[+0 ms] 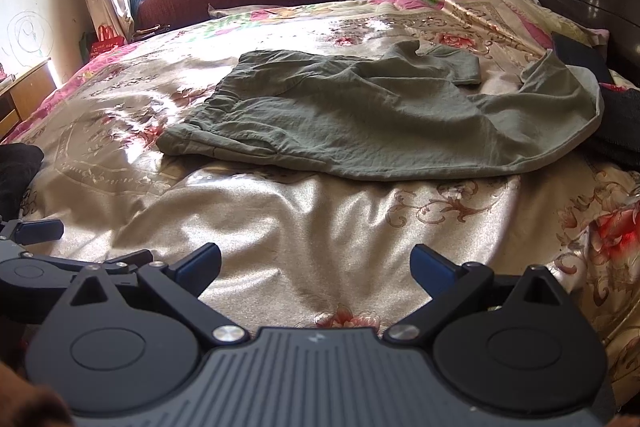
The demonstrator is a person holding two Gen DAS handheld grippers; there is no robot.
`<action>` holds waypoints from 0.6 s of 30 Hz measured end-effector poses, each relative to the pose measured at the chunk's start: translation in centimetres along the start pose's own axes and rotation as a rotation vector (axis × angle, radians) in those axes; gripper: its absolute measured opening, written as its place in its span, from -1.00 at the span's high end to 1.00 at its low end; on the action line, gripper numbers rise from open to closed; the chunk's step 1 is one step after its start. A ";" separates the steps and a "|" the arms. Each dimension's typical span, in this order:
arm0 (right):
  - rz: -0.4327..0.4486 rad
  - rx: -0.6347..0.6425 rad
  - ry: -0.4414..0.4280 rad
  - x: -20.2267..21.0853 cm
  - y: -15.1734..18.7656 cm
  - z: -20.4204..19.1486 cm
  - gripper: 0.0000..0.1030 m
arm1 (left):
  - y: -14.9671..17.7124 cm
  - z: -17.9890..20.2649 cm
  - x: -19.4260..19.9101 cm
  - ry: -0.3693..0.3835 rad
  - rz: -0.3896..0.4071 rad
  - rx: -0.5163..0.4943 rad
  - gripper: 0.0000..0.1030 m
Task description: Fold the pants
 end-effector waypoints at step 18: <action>-0.009 -0.003 -0.006 -0.2 0.1 0.0 -0.94 | 0.1 0.2 0.2 0.006 0.008 -0.014 -1.00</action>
Point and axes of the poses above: each gripper's, at about its wrist camera, not at the fingertips, and x roughly against the way its jaws point, z to its right, y to its underside, the point moved 4 cm from there along -x, roughly the way its jaws point, and after that the axes turned 3 degrees about y, right-handed, at the moved point
